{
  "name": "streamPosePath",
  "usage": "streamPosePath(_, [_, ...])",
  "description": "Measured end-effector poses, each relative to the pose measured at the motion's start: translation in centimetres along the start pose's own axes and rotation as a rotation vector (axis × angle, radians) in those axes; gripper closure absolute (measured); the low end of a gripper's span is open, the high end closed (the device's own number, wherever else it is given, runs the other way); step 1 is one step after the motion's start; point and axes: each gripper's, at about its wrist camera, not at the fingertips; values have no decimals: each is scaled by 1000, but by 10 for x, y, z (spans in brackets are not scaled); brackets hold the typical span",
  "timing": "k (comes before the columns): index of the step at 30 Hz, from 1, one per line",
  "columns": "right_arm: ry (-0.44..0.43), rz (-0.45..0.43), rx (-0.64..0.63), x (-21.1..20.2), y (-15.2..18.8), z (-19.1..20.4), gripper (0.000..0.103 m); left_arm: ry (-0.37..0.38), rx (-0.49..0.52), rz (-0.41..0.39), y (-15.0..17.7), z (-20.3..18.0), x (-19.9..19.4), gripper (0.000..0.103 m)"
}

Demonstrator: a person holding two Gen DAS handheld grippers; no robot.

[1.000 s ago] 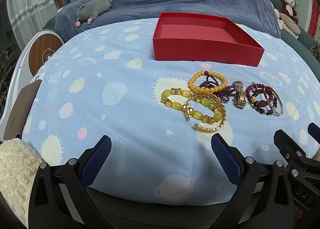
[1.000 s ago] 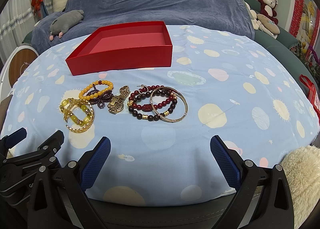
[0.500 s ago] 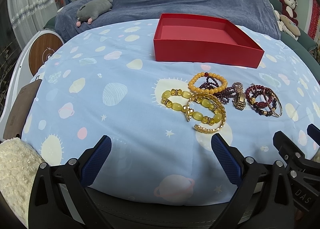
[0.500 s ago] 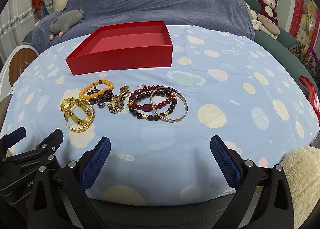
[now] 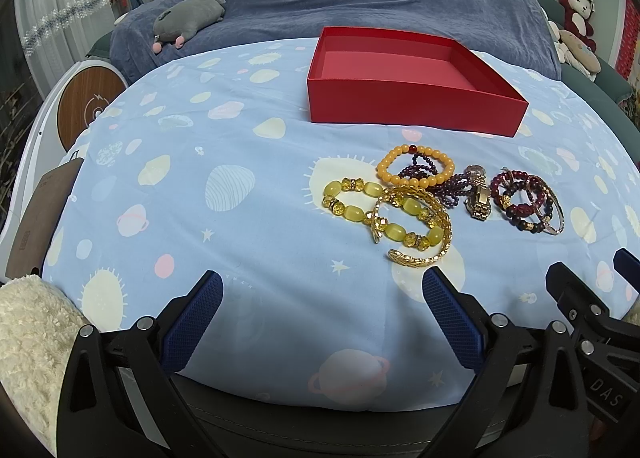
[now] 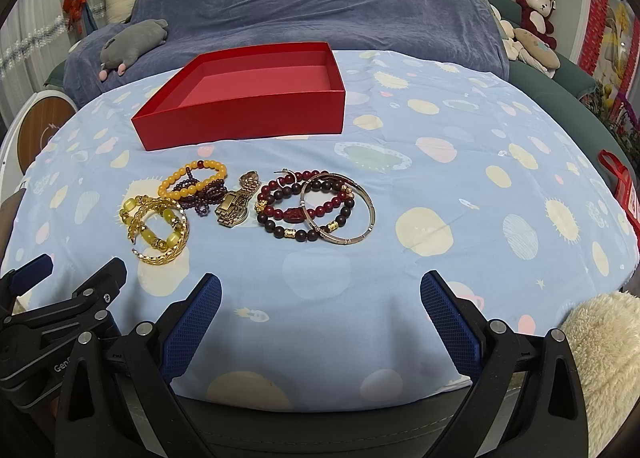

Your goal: Organize jewelry

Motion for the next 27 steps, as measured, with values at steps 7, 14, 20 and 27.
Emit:
streamPosePath(7, [0,1,1,0,0,0,7,2,1,0,0,0,0,8])
streamPosePath(14, [-1,1,1,0,0,-1,7,3,-8,1,0,0,0,8])
streamPosePath(20, [4,-1,30,0,-2,-6,7,-9,-7,-7,-2,5,-1,7])
streamPosePath(27, [29,2,85,0,-6,-20,7,49,-104,14,-8,22,3,7])
Point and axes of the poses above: each gripper's, at about its wrist camera, not at the fingertips, and x roughly the way its jaws point, z to its left, y to its underside, and after that the axes turned 13 degrees about -z, right-handed
